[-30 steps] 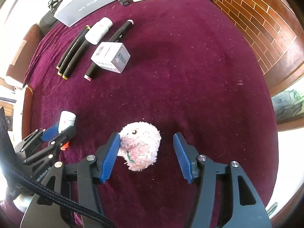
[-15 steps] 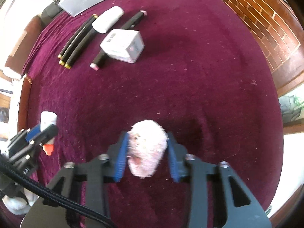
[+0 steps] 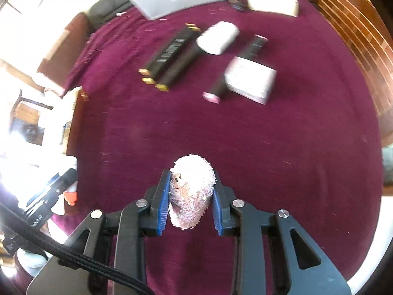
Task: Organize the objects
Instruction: 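Carry the pink ball and white-orange tube over the tray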
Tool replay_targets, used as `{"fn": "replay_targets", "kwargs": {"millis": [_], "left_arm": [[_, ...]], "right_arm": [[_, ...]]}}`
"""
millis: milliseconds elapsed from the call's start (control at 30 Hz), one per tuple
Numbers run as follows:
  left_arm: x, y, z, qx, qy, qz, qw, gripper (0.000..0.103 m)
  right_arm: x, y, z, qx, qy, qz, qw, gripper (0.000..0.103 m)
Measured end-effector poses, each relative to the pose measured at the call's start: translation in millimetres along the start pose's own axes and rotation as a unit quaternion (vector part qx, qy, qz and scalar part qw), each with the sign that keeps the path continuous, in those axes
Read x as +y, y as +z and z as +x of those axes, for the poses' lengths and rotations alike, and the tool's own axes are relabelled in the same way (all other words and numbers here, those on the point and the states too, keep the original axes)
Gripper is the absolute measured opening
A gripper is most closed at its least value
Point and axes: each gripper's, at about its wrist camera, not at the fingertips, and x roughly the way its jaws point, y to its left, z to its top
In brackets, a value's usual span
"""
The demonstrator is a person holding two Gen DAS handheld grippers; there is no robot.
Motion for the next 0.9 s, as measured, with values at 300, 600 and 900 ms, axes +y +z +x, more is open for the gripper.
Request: {"fn": "replay_targets", "kwargs": {"millis": [300, 600, 900], "left_arm": [[104.7, -4.8, -35.5, -0.013, 0.075, -0.074, 0.9944, 0.023], [184.7, -7.9, -37.3, 0.004, 0.093, -0.122, 0.9881, 0.023], [220.6, -6.0, -25.3, 0.026, 0.099, -0.11, 0.9887, 0.023]], "right_arm": [[137.4, 23.5, 33.2, 0.032, 0.071, -0.096, 0.992, 0.028], [256.3, 15.0, 94.0, 0.098, 0.113, -0.154, 0.977, 0.028], [297.3, 2.3, 147.0, 0.118, 0.064, -0.19, 0.973, 0.028]]}}
